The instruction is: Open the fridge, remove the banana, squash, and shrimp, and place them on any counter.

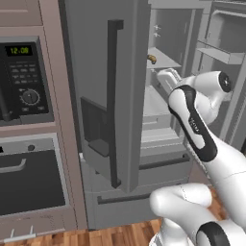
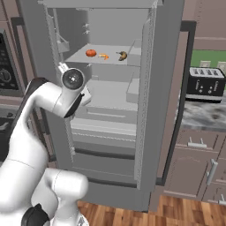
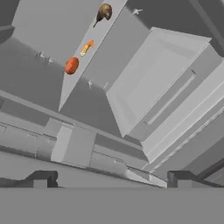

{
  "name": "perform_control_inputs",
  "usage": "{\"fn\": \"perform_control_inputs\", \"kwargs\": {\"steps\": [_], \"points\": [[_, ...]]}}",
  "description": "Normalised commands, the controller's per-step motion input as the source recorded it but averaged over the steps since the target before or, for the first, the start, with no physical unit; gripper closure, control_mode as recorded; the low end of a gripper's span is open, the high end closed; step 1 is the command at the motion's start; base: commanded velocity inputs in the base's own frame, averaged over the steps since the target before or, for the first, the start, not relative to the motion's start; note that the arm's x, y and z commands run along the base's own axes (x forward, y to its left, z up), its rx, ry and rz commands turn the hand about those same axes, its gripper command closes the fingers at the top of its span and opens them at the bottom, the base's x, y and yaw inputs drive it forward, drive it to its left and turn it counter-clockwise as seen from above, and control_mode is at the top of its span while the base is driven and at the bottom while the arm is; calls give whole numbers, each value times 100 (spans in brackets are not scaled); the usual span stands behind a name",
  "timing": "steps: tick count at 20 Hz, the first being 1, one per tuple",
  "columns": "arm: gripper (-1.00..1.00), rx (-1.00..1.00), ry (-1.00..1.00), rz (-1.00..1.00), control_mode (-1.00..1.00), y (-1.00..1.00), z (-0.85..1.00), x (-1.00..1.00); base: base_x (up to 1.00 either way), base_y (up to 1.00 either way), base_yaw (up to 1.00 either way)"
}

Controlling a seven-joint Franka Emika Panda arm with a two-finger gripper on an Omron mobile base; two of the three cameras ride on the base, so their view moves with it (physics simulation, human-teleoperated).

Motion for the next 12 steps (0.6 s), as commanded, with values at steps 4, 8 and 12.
{"fn": "perform_control_inputs", "kwargs": {"steps": [4,8,12], "points": [[-100,0,-2,0,-100,0,-29,44,0,0,0],[-100,0,0,0,-100,0,-29,62,0,0,0],[-100,0,-1,1,-100,0,-32,56,0,0,0]]}}
